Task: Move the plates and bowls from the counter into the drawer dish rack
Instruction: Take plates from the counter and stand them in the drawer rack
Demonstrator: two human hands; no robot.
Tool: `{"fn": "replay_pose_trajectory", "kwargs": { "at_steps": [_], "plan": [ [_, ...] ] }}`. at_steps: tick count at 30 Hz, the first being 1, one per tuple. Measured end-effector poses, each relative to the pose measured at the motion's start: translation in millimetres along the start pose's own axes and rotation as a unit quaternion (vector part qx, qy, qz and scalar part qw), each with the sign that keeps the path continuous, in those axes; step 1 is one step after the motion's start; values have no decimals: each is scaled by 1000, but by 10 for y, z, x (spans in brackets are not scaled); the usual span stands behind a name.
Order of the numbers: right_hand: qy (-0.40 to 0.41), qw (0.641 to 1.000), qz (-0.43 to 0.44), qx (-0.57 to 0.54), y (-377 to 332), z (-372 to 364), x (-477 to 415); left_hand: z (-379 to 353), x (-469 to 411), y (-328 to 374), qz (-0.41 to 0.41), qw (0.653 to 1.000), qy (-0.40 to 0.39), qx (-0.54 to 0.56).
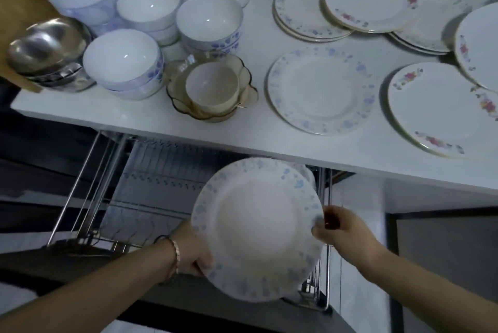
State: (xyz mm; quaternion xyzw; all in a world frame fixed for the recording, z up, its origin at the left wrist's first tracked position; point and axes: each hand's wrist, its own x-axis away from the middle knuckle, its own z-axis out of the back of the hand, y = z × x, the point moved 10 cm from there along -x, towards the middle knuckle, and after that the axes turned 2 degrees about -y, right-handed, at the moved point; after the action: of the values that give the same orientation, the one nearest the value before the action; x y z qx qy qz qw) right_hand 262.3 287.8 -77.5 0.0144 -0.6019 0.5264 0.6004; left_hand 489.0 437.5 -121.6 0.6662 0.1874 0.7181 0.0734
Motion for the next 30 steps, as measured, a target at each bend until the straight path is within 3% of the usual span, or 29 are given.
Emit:
{"fn": "replay_pose_trajectory", "kwargs": {
  "at_steps": [2, 11, 22, 30],
  "plan": [
    [-2, 1000, -14, 19, 111, -191, -153, 128, -164, -187, 36, 999, 12, 2],
    [97, 986, -136, 10, 1070, -553, -1263, 194, -1400, 85, -3, 977, 112, -180],
    [240, 965, -97, 30, 1170, -239, -2105, 125, -2537, 629, -17, 953, 184, -241],
    [248, 956, -154, 16, 1312, -282, -2075, 41, -2644, 739, -43, 932, 211, -292]
  ]
}}
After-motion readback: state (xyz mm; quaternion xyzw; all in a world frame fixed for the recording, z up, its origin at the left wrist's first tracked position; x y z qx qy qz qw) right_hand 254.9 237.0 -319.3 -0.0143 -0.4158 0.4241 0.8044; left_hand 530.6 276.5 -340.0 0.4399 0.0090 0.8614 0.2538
